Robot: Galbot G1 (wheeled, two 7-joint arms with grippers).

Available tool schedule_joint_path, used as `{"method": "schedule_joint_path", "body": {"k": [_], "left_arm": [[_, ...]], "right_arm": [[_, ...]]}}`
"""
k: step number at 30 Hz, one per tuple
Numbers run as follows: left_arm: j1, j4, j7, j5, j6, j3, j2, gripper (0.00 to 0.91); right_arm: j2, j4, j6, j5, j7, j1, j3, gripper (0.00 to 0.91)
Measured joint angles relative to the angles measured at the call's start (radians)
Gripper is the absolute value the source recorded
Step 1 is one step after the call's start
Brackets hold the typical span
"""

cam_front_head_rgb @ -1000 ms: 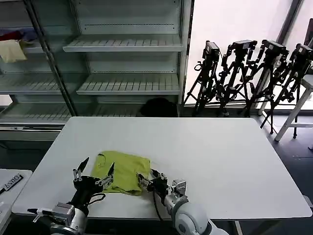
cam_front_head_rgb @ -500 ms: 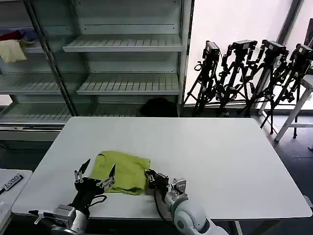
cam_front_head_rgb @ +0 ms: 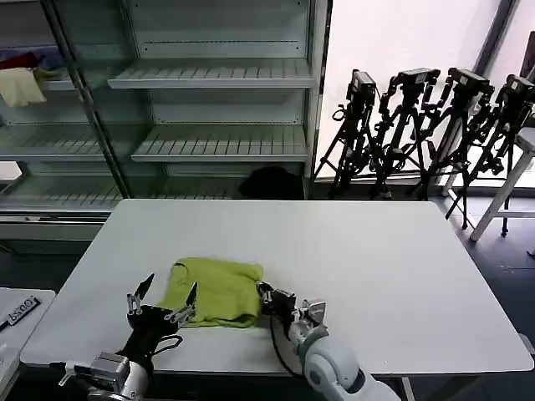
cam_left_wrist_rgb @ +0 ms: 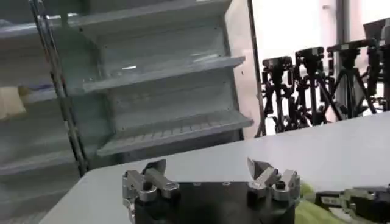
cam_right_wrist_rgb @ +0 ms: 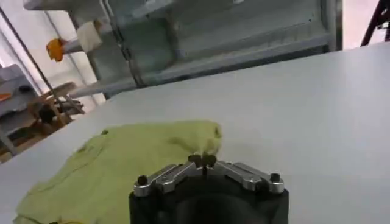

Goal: Fold and organize the clothes.

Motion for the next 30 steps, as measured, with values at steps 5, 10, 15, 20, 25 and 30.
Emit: {"method": "schedule_joint_path", "body": {"k": [5, 10, 15, 20, 25, 30], "left_arm": [[-0.005, 0.001, 0.000, 0.000, -0.001, 0.008, 0.000, 0.907], [-0.007, 0.001, 0.000, 0.000, -0.002, 0.016, 0.000, 0.907], [-0.007, 0.005, 0.000, 0.001, -0.006, 0.025, -0.004, 0.907], [-0.004, 0.001, 0.000, 0.003, -0.006, 0.029, -0.007, 0.907], [0.003, -0.004, 0.000, 0.003, -0.008, 0.031, -0.006, 0.907], [0.004, -0.008, -0.005, 0.013, -0.023, 0.044, -0.011, 0.907]], "right_arm": [[-0.071, 0.026, 0.020, -0.002, -0.015, -0.029, 0.056, 0.000], [-0.157, 0.028, 0.049, -0.008, -0.035, -0.053, 0.120, 0.010], [-0.227, 0.009, 0.077, -0.024, -0.042, -0.054, 0.175, 0.907], [-0.272, -0.012, 0.095, -0.050, -0.051, -0.054, 0.216, 0.907], [-0.313, -0.010, 0.092, -0.085, -0.043, -0.076, 0.259, 0.907], [-0.349, 0.036, 0.095, -0.101, -0.012, -0.137, 0.333, 0.907]]}}
